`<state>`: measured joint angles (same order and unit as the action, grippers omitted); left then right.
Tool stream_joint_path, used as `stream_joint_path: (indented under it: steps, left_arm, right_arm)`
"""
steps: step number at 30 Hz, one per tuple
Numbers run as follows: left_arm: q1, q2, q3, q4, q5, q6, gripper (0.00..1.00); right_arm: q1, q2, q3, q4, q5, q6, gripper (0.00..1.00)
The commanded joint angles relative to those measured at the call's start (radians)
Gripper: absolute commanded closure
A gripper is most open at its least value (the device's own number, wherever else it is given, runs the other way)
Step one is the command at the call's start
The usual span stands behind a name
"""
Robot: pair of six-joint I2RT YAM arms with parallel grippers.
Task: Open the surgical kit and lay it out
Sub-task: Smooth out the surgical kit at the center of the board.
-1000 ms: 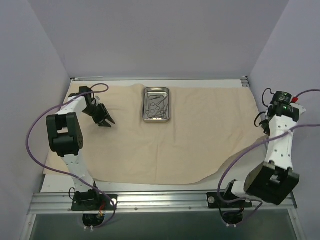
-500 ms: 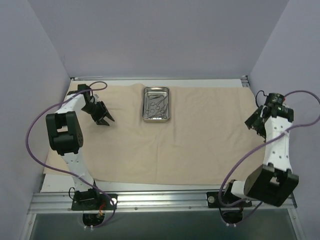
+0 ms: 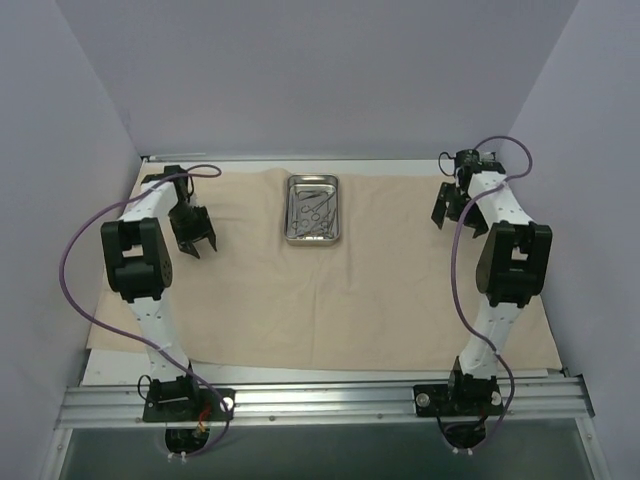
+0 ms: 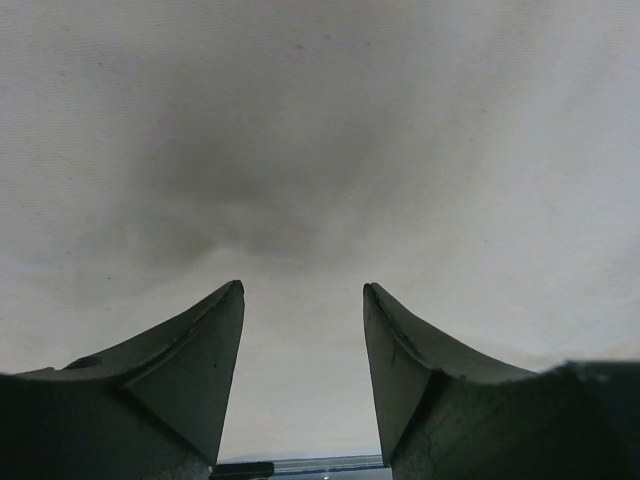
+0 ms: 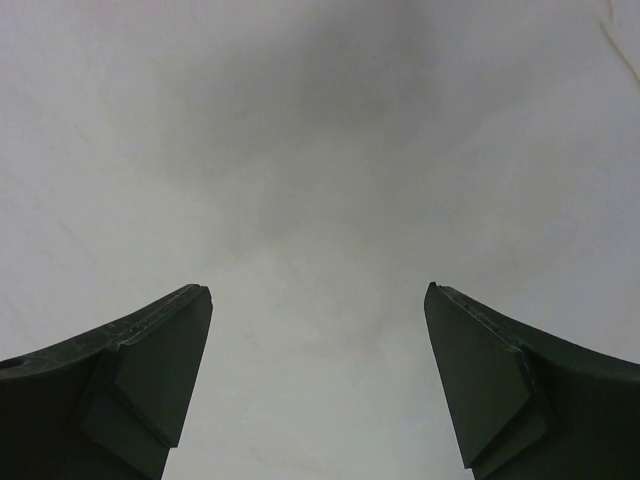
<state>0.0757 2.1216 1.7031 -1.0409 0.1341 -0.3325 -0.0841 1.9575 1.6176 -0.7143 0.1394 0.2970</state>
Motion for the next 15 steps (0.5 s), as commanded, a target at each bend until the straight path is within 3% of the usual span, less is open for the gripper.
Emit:
stream_joint_path:
  steps: [1,15]
  left_arm:
    - [0.002,0.032,0.055,-0.070,-0.119,0.047,0.41]
    - [0.015,0.126,0.010,-0.087,-0.024,-0.046,0.44]
  right_arm:
    - [0.026,0.069,0.080,0.022,0.066,-0.044,0.08]
    - [0.049,0.409,0.255,0.102,0.106,-0.094,0.07]
